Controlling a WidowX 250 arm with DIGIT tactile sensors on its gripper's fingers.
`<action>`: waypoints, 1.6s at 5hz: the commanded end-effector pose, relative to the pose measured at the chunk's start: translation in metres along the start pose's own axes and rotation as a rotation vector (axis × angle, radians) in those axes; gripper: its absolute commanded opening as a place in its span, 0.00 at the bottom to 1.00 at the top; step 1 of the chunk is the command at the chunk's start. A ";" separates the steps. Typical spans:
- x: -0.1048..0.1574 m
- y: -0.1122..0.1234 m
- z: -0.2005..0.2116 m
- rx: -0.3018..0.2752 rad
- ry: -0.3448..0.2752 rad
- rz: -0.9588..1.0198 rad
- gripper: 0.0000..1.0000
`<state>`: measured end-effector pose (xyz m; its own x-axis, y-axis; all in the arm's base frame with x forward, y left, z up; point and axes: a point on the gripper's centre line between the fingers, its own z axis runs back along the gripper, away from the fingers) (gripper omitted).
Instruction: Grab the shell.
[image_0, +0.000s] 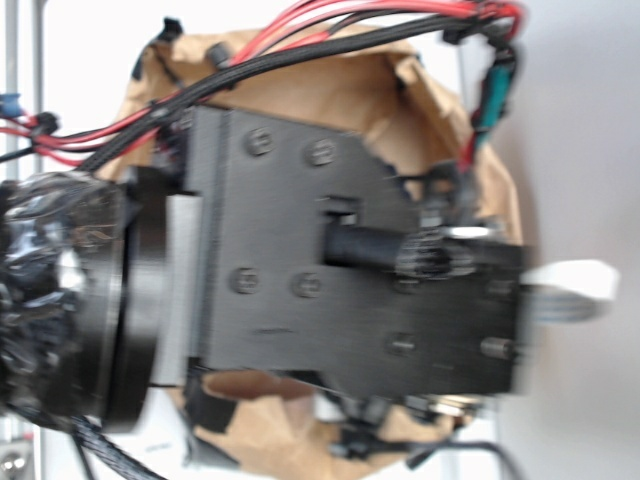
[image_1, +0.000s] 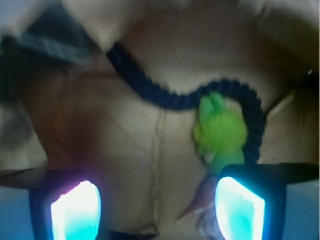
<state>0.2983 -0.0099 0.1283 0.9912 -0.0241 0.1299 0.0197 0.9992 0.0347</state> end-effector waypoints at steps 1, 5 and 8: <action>-0.023 0.027 0.015 0.026 -0.122 -0.054 1.00; 0.002 0.029 -0.029 0.040 -0.077 0.062 1.00; -0.006 0.054 -0.020 -0.094 -0.067 0.518 1.00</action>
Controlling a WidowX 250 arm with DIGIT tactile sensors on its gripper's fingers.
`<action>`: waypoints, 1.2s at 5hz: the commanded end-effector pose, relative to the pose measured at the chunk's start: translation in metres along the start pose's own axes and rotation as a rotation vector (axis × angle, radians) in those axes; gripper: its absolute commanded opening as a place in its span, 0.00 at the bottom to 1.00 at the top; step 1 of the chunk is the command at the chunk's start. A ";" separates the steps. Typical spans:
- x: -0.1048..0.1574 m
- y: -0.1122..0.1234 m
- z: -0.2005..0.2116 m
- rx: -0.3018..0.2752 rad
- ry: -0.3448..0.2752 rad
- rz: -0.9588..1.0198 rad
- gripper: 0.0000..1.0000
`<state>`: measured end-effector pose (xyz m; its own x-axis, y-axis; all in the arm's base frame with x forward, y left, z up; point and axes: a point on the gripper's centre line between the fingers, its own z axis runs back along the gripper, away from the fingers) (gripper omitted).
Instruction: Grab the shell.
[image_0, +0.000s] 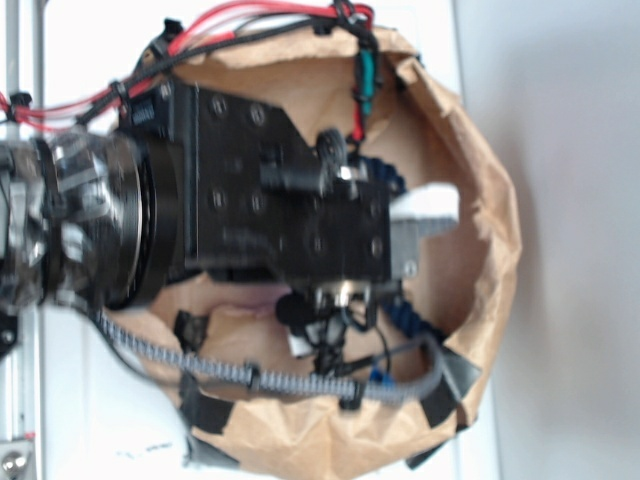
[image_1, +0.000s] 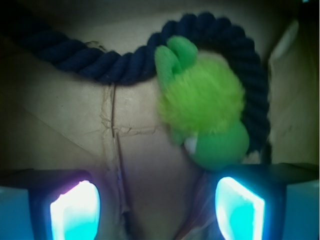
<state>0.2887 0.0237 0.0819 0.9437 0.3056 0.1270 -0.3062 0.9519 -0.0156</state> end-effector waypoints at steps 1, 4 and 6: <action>0.017 0.023 0.028 -0.180 -0.122 0.247 1.00; 0.025 0.019 0.007 -0.223 -0.156 0.122 1.00; 0.027 0.020 -0.002 -0.159 -0.171 0.105 1.00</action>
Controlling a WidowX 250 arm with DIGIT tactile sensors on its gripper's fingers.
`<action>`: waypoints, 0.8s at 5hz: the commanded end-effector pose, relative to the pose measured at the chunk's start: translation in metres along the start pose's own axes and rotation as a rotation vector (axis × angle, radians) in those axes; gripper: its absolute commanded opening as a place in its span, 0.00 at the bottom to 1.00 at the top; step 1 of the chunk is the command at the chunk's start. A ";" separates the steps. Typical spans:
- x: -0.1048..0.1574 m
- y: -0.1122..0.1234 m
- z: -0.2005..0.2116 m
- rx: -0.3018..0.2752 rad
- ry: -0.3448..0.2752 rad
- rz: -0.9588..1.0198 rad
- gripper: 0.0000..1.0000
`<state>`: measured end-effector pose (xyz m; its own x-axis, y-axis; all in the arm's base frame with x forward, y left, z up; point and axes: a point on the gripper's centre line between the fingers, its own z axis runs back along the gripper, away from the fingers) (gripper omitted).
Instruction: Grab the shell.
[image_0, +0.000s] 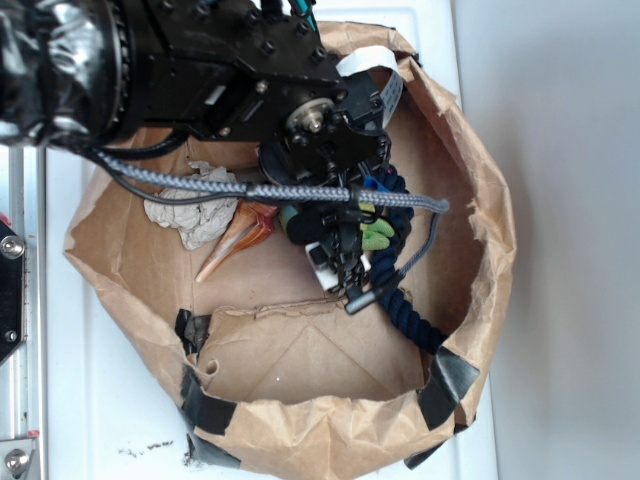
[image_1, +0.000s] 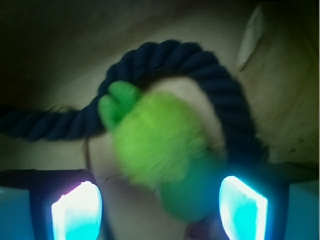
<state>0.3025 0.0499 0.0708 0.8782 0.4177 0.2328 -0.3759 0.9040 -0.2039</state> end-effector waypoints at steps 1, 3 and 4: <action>0.009 -0.001 0.023 0.016 -0.051 -0.005 1.00; 0.012 0.022 0.016 0.144 -0.101 -0.001 1.00; 0.008 0.023 0.016 0.150 -0.110 -0.017 1.00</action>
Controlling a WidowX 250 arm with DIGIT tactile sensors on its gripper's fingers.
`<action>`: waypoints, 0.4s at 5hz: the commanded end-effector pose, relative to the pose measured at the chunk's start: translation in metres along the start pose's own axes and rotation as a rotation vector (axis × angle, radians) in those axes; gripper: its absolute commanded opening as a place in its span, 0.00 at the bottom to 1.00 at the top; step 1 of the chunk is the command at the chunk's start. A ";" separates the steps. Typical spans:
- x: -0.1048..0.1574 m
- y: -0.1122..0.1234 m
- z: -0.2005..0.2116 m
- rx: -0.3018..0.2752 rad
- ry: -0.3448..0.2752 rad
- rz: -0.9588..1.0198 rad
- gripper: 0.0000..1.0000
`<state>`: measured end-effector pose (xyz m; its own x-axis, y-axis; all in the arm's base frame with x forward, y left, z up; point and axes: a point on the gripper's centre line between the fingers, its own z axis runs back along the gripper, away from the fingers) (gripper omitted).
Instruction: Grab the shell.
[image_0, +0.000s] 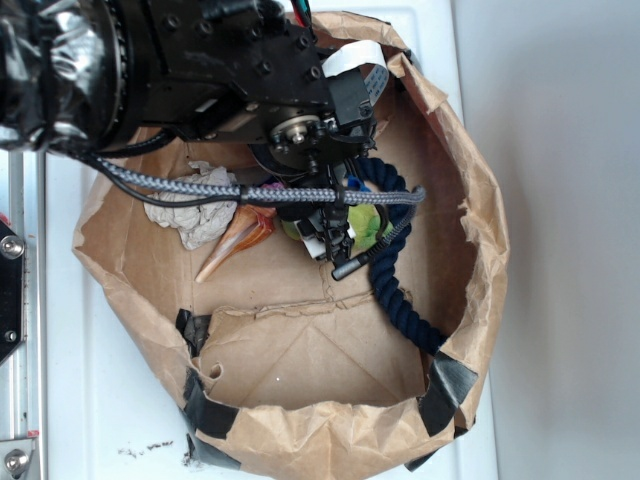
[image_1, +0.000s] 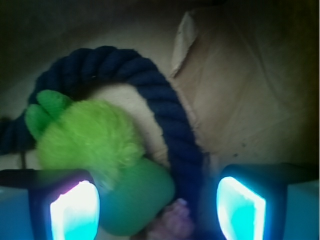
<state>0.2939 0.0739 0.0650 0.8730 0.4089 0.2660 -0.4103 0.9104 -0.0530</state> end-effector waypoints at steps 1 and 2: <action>0.006 -0.002 0.010 0.014 -0.087 -0.006 1.00; 0.000 -0.001 0.011 0.018 -0.068 -0.047 1.00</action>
<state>0.2871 0.0727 0.0557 0.8834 0.3824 0.2708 -0.3923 0.9196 -0.0191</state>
